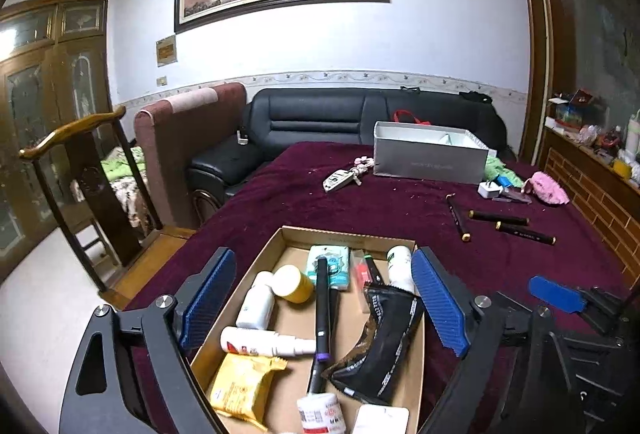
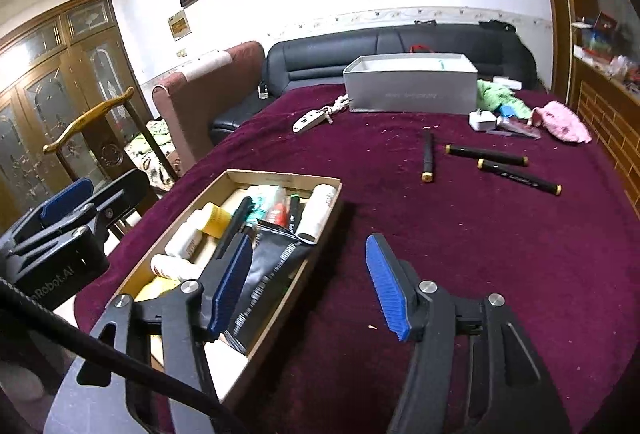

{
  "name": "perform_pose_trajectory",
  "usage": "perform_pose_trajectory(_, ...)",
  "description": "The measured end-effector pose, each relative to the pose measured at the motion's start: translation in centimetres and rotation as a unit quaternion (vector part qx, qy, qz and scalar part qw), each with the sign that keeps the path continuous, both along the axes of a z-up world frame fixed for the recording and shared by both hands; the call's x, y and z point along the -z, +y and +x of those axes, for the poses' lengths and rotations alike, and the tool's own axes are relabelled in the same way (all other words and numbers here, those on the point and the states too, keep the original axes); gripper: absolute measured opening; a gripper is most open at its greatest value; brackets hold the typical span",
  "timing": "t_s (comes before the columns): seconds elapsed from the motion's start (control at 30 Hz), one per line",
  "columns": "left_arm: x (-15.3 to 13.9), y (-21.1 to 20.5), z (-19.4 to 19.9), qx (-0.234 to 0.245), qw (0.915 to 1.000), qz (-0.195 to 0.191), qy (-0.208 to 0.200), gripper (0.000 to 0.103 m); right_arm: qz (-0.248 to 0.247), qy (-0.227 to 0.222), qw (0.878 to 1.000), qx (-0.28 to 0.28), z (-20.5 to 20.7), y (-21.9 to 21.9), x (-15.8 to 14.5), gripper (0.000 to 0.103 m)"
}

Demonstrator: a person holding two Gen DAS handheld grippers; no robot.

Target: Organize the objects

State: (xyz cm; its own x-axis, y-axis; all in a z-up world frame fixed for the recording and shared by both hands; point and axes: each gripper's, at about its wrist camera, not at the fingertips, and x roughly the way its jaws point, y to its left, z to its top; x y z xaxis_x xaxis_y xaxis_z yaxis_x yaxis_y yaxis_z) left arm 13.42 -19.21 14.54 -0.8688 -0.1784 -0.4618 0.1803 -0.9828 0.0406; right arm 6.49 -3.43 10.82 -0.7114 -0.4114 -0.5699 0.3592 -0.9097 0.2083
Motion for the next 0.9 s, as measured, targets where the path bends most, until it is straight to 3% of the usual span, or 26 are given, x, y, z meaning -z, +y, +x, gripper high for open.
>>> perform_pose_trajectory(0.13,0.0,0.5,0.7,-0.018,0.9998,-0.008,-0.005,0.090,0.009,0.010,1.000,0.000,0.8,0.4,0.2,0.060)
perform_pose_trajectory(0.4,0.0,-0.6,2.1,-0.024,0.9990,0.036,-0.007,0.101,0.043,0.033,0.999,0.006,2.5,0.3,0.7,0.065)
perform_pose_trajectory(0.9,1.1,-2.0,3.1,-0.040,0.9981,0.043,-0.017,0.101,0.079,0.035,0.996,-0.007,4.0,-1.2,1.9,0.066)
